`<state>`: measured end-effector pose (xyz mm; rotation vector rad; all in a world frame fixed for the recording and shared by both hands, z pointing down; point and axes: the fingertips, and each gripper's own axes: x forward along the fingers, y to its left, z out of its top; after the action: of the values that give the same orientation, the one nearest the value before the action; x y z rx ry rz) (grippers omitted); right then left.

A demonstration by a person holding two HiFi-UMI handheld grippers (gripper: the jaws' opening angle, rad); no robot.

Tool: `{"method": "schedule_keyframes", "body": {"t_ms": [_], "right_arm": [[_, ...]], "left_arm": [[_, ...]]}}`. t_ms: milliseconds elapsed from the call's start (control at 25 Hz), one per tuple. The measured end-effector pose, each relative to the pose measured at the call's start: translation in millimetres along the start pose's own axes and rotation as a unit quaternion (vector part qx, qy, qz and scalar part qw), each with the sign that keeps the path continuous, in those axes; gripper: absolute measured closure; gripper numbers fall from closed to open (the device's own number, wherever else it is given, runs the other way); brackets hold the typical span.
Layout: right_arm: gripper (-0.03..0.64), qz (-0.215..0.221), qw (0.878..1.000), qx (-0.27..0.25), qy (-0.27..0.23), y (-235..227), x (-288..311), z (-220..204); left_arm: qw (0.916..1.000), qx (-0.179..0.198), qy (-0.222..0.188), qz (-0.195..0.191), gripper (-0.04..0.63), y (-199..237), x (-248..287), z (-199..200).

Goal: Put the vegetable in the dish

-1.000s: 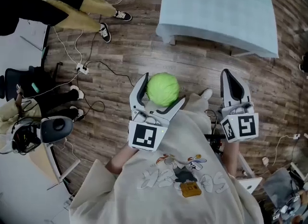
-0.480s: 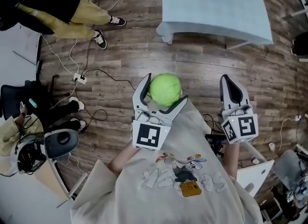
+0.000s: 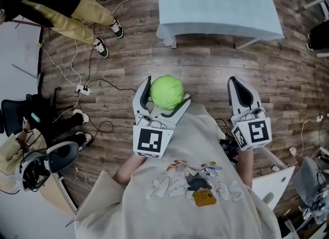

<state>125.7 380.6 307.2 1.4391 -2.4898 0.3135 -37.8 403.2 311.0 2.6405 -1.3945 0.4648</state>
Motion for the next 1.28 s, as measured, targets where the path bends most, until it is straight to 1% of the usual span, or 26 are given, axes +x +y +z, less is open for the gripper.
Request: {"method": "schedule_keyframes", "body": {"t_ms": [120,200,240,400,560,760,960,1280], "right_arm": [[0.595,0.002,1.0,0.008,-0.006,-6,-2,1],[0.595,0.004,1.0,0.01,-0.007,-7,0,0],[0.595,0.005,1.0,0.011,-0.006,-8,2,0],[0.595,0.004,1.0,0.012,-0.008,-17,12,0],[0.595,0.001,1.0,0.013,-0.008,-22,34,5],[0.595,-0.003,1.0,0.015,-0.001,-30,85,21],[0.595,-0.018,1.0,0.019,0.007,-37,132,39],[0.595,-0.042,0.999,0.021,0.006,-37,231,86]], "left_arm": [[1.0,0.002,0.003,0.0,0.075,-6,4,2],[1.0,-0.003,0.007,0.005,0.075,-5,7,5],[0.9999,-0.005,0.008,0.007,0.075,-4,11,7],[1.0,0.008,0.0,0.001,0.075,3,26,9],[1.0,0.005,-0.004,-0.004,0.075,21,44,11],[0.9999,0.003,-0.005,-0.013,0.075,66,79,19],[0.9997,0.001,-0.006,-0.023,0.075,112,107,28],[0.9983,0.003,-0.015,-0.055,0.075,205,153,50]]}}
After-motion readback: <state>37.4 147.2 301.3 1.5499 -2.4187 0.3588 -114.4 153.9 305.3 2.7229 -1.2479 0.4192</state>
